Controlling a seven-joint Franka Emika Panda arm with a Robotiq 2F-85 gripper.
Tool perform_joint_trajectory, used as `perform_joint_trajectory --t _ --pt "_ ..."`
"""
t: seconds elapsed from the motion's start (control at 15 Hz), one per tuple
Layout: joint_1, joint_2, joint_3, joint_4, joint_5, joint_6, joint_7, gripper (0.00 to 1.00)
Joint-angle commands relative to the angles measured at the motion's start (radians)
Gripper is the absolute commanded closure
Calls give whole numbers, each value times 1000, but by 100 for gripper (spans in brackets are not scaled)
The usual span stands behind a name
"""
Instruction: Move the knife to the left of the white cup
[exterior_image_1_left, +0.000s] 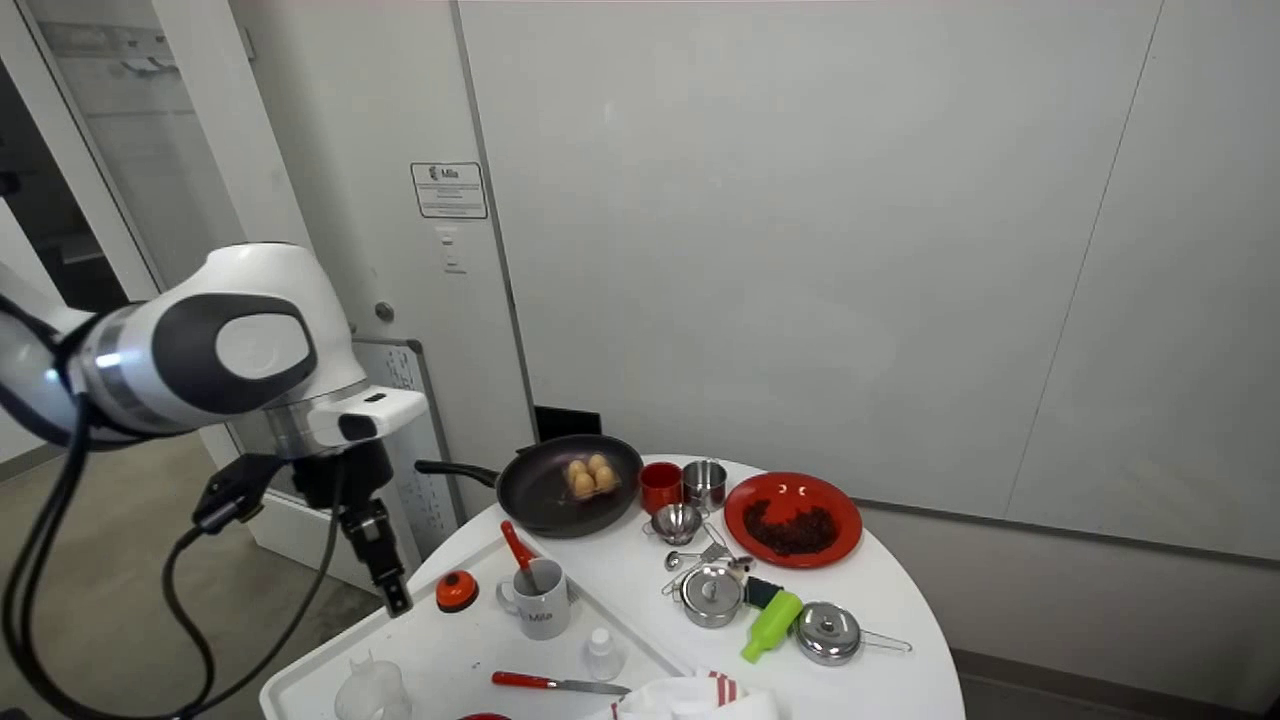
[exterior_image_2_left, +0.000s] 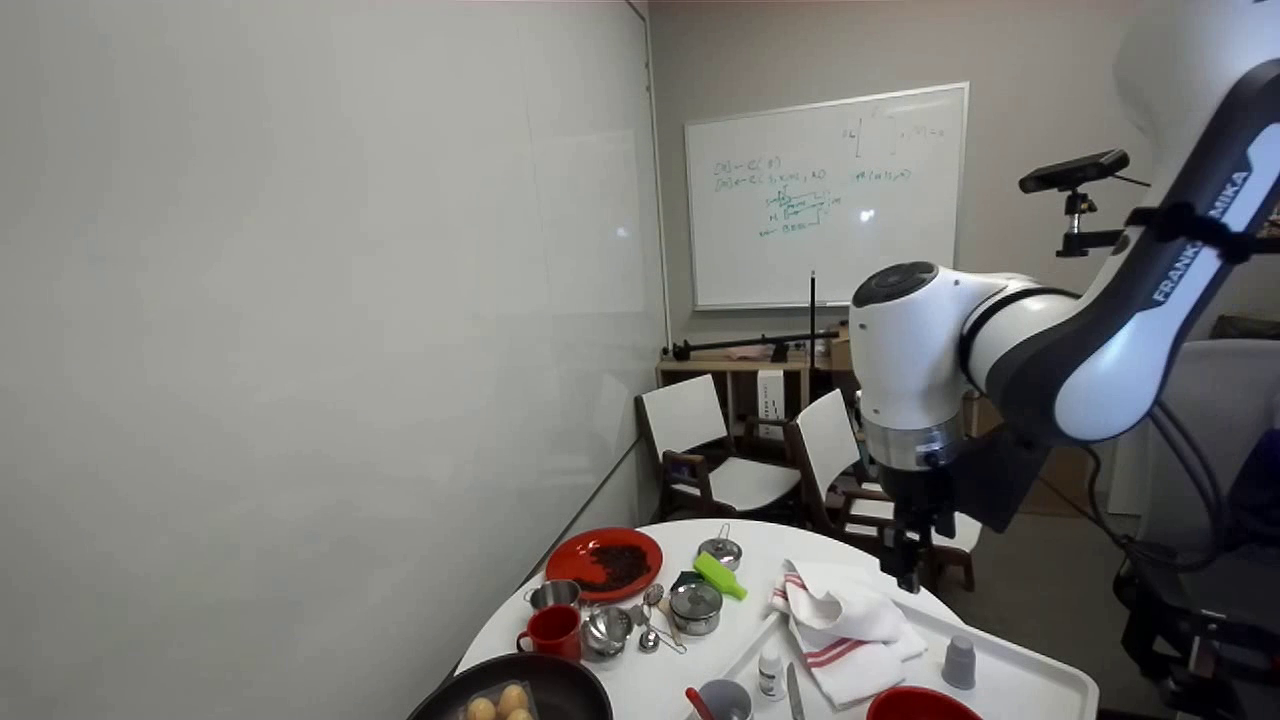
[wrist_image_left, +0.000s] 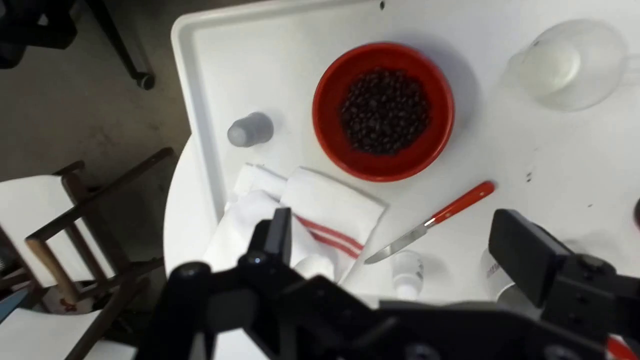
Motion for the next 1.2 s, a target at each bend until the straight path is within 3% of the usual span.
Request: perform_joint_trajectory --t 0.0,0.13,0.2,0.33,0.53,0.73,0.93,1.13 --pt "148 241 -122 208 -167 -28 257 0" --pt "178 351 -123 286 -93 -48 277 0" --pt "157 222 -134 171 -99 -3 210 0" --pt "190 316 -138 234 -87 -10 247 0" --pt "199 356 -143 269 -84 -15 256 0" --pt "186 363 -151 239 -42 80 311 0" --pt "221 446 -200 278 23 216 403 0" --pt "308 554 -310 339 57 311 493 0"
